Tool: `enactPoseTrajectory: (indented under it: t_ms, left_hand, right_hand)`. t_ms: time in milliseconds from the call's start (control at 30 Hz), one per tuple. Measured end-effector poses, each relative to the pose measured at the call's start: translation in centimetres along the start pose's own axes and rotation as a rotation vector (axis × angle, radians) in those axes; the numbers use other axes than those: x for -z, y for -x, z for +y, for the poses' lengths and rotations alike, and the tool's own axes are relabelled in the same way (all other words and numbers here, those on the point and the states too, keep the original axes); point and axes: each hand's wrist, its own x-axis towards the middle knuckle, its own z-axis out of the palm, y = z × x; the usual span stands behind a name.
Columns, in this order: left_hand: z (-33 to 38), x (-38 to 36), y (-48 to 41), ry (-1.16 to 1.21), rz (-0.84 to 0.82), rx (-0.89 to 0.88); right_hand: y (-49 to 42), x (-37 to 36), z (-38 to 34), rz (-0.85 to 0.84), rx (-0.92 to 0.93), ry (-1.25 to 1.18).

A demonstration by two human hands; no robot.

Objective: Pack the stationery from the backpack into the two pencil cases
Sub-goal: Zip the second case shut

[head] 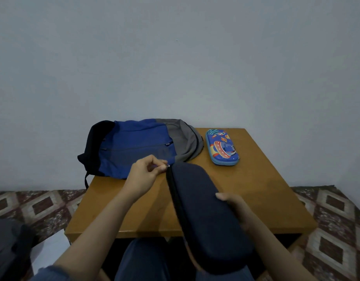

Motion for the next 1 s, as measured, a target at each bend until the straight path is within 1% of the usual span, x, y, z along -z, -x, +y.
enactPoseTrajectory:
  t_ms: [33, 100, 133, 167, 200, 233, 267, 367, 400, 433, 467, 500, 567, 600, 667, 767, 867, 933, 1000]
  left_hand:
    - [0.0, 0.1, 0.0, 0.073, -0.040, 0.016]
    - [-0.2, 0.3, 0.0, 0.262, -0.081, 0.064]
    - [-0.2, 0.4, 0.0, 0.342, -0.082, 0.089]
    - [-0.2, 0.5, 0.1, 0.426, -0.073, 0.113]
    - [-0.2, 0.6, 0.1, 0.489, -0.057, 0.128]
    - [-0.2, 0.6, 0.2, 0.528, -0.036, 0.136]
    - [-0.2, 0.5, 0.3, 0.517, -0.004, 0.134]
    - [0.0, -0.8, 1.1, 0.420, 0.131, 0.114]
    - [0.0, -1.4, 1.3, 0.377, 0.175, 0.098]
    - [0.0, -2.2, 1.5, 0.322, 0.206, 0.075]
    - [0.0, -2.9, 1.9, 0.259, 0.221, 0.046]
    - [0.0, -3.6, 2.4, 0.196, 0.221, 0.011]
    - [-0.1, -4.6, 3.2, 0.108, 0.195, -0.048]
    - [-0.2, -4.9, 3.5, 0.070, 0.182, -0.072]
    - [-0.4, -4.6, 3.7, -0.011, 0.186, -0.083]
    - [-0.9, -2.9, 2.7, -0.053, 0.267, 0.007]
    - [-1.0, -1.5, 1.9, -0.006, 0.301, 0.072]
    - [-1.1, -1.1, 1.5, 0.007, 0.280, 0.098]
    - [-1.3, -1.2, 1.1, -0.040, 0.233, 0.112]
  right_hand:
    - [0.0, -0.2, 0.2, 0.051, 0.066, -0.108]
    - [-0.6, 0.2, 0.6, 0.252, 0.158, -0.306]
    - [-0.7, 0.6, 0.8, 0.362, 0.183, -0.369]
    - [-0.7, 0.9, 0.8, 0.424, 0.214, -0.391]
    - [-0.7, 1.1, 0.7, 0.422, 0.251, -0.414]
    - [-0.6, 1.2, 0.7, 0.367, 0.289, -0.468]
    - [-0.6, 1.2, 0.6, 0.296, 0.330, -0.556]
    - [-0.9, 1.1, 0.4, 0.137, 0.392, -0.805]
    - [-1.3, 0.8, 0.3, 0.122, 0.412, -0.876]
    - [-1.6, 0.3, 0.0, 0.120, 0.434, -0.895]
    - [-1.9, -0.4, -0.4, 0.170, 0.451, -0.845]
    - [-2.3, -1.1, -0.9, 0.249, 0.457, -0.743]
    - [-3.1, -2.0, -1.4, 0.446, 0.450, -0.548]
    - [-3.3, -2.2, -1.5, 0.530, 0.439, -0.515]
    - [-3.6, -1.7, -1.5, 0.603, 0.427, -0.495]
    - [-3.1, -0.8, -1.5, 0.553, 0.411, -0.402]
    - [-2.4, -0.8, -1.4, 0.436, 0.361, -0.279]
    - [-2.3, -1.2, -1.3, 0.393, 0.331, -0.225]
    - [-2.4, -1.2, -1.3, 0.403, 0.330, -0.176]
